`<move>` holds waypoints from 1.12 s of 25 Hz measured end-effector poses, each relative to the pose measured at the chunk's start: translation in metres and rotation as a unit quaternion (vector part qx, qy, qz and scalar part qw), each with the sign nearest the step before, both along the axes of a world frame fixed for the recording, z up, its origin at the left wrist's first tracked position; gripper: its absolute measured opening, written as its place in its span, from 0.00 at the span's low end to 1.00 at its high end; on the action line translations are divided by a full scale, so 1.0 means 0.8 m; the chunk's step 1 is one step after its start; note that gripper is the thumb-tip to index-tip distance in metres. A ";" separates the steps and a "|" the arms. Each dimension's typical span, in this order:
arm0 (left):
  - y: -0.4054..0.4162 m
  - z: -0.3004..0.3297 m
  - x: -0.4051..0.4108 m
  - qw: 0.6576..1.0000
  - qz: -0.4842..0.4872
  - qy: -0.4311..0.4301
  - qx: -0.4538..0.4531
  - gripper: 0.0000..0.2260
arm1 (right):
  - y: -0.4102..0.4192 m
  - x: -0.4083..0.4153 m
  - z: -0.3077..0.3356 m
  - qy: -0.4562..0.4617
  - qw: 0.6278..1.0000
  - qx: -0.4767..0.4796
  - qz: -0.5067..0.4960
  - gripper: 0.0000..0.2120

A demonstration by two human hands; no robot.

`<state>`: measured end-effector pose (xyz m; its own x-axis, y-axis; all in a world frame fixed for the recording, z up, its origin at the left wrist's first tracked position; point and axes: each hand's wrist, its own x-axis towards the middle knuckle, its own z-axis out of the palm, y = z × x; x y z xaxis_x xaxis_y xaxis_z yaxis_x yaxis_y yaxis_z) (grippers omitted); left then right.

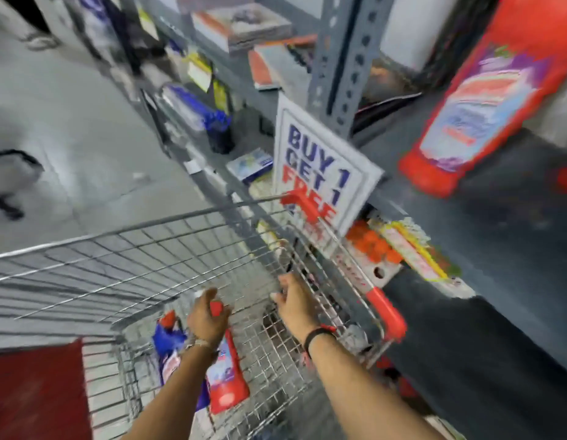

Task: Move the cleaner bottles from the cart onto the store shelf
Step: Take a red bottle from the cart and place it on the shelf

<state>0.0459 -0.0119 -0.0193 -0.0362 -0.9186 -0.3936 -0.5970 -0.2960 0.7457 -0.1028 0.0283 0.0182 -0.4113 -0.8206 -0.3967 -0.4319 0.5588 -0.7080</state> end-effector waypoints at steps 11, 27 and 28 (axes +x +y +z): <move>0.002 -0.175 0.069 0.957 0.077 0.058 0.272 0.36 | 0.001 0.106 -0.210 -0.123 0.929 0.321 0.133 0.20; 0.010 0.131 -0.098 0.925 -0.199 0.324 -0.013 0.31 | 0.067 -0.060 0.073 -0.075 0.993 -0.090 -0.018 0.23; 0.021 0.164 -0.120 0.913 -0.226 0.338 -0.035 0.29 | 0.085 -0.076 0.104 -0.041 0.991 -0.124 -0.035 0.22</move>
